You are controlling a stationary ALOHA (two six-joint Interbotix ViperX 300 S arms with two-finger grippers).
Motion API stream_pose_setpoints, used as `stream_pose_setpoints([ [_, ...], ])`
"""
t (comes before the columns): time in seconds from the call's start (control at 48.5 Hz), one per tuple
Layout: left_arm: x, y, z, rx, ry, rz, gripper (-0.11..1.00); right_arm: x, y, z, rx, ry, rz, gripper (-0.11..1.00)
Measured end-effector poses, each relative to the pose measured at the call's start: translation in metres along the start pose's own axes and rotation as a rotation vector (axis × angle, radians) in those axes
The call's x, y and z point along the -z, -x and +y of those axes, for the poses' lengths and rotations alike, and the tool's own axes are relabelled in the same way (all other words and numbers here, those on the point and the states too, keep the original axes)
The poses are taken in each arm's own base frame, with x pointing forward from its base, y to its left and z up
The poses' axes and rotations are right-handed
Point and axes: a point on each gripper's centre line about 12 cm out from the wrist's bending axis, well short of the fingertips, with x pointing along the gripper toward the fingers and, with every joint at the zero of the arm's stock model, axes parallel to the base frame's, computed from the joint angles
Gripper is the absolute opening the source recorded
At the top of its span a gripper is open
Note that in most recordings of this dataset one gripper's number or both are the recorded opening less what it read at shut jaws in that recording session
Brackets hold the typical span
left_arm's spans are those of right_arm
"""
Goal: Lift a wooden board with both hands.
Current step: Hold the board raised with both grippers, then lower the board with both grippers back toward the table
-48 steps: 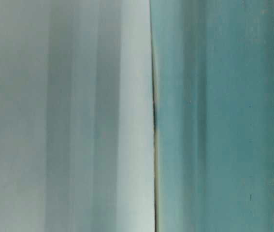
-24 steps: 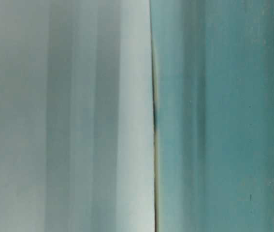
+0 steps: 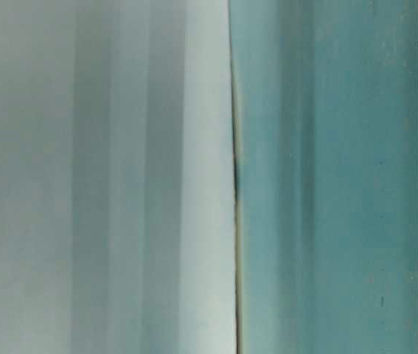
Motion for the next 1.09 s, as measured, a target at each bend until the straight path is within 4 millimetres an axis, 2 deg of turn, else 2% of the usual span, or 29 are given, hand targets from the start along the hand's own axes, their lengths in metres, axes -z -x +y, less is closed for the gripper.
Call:
stream_pose_setpoints([
  [0.289, 0.014, -0.047, -0.001, -0.006, -0.006, 0.095, 0.18, 0.008, -0.052, -0.002, 0.012, 0.014, 0.099, 0.22],
  [0.557, 0.034, -0.096, -0.004, -0.008, -0.013, 0.145, 0.18, 0.014, -0.087, -0.003, 0.013, 0.021, 0.114, 0.22],
  [0.887, 0.052, -0.133, -0.004, -0.008, -0.02, 0.168, 0.18, 0.026, -0.136, -0.004, 0.012, 0.022, 0.105, 0.22],
  [1.093, 0.061, -0.154, -0.004, -0.007, -0.008, 0.154, 0.18, 0.034, -0.16, -0.006, 0.013, 0.019, 0.11, 0.22],
])
